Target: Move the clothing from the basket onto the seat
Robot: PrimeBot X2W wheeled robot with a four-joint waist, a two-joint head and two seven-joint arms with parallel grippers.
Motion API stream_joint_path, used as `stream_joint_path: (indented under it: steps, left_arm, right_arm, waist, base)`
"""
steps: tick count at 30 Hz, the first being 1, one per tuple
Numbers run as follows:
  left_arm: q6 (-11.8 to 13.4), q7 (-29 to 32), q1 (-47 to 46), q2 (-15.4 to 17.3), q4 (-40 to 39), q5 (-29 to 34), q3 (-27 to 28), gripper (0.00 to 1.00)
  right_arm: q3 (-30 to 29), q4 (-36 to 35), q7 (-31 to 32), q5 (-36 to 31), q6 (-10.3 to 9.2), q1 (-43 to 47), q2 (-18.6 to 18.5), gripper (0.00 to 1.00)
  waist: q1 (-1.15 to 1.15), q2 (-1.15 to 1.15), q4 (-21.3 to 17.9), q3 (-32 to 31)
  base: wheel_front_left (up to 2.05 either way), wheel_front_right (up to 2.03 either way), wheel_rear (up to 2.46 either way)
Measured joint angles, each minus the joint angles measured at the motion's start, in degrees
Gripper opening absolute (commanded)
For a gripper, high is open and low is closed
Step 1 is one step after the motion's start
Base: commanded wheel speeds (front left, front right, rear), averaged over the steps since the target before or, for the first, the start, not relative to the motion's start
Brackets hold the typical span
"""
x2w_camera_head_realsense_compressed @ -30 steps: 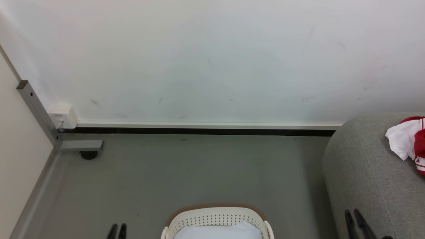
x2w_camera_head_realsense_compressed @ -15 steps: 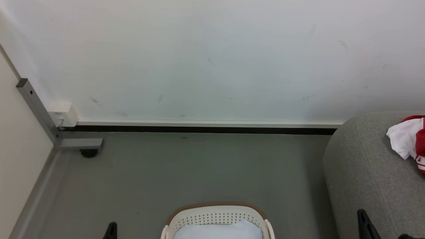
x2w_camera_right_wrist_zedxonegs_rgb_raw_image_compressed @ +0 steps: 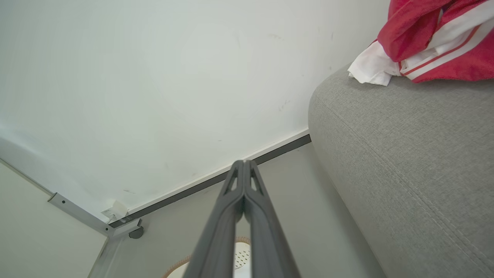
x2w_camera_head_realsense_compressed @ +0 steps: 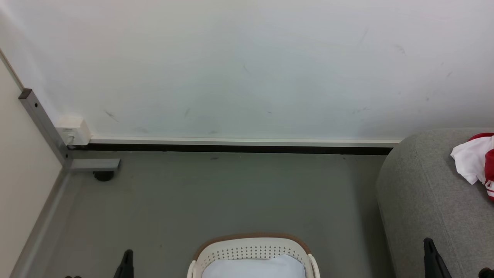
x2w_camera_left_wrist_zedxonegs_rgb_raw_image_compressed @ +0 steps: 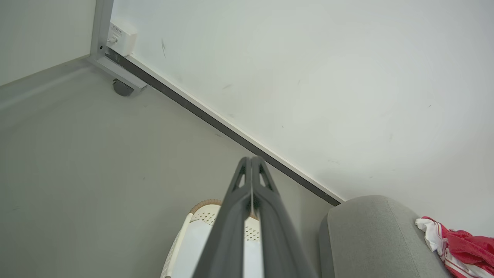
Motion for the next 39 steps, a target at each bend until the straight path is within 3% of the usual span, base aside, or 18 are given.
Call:
stream_joint_path:
  steps: [39]
  left_arm:
    - [-2.6, 7.1, -4.8, -2.1, 0.6, -25.4, 4.5, 0.00]
  right_arm:
    - [-2.2, -1.3, 7.1, 28.0, -0.01, -3.5, -0.2, 0.00]
  waist:
    - [0.00, 0.00, 0.4, 1.2]
  base:
    - [0.00, 0.00, 0.00]
